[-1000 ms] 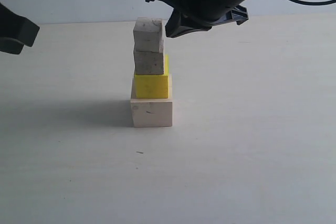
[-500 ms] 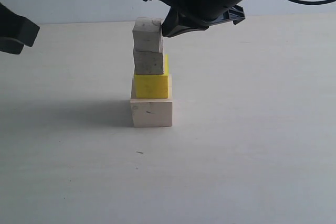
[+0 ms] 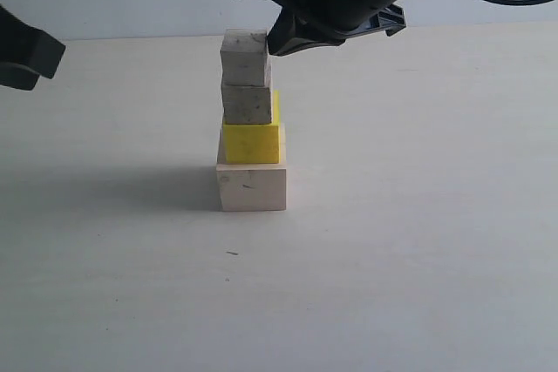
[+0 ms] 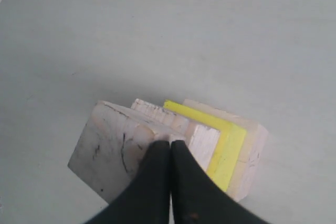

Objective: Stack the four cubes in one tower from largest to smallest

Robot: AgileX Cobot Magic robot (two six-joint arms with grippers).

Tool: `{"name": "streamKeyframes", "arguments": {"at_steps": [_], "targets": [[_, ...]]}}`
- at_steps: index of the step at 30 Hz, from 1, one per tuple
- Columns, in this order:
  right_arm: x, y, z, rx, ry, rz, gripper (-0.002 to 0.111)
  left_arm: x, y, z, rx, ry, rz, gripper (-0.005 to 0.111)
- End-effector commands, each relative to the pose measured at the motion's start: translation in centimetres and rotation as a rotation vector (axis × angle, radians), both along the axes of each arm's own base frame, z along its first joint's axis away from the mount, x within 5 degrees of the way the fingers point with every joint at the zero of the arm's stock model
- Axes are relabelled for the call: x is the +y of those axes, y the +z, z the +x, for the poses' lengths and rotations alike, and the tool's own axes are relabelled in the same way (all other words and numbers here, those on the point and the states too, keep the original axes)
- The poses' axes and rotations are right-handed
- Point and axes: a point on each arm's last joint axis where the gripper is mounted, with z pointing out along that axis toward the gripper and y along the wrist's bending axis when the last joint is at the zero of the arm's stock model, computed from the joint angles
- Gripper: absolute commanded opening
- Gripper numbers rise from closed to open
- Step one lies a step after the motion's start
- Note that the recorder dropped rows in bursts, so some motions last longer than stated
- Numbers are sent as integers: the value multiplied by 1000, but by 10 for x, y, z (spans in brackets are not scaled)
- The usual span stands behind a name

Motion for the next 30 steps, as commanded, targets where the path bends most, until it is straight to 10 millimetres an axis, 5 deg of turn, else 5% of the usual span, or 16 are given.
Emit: {"name": "streamKeyframes", "arguments": {"at_steps": [1,23,30], "targets": [[0,2,2,-24,5,-1,0,1,2,-1,-14,-3,-14,0],[3,-8,7,-19,2,-13,0,1,2,-2,-12,-5,-12,0],[-12,11,3,-128,-18,-117,0,1,2,-2,-13,-7,-11,0]]}}
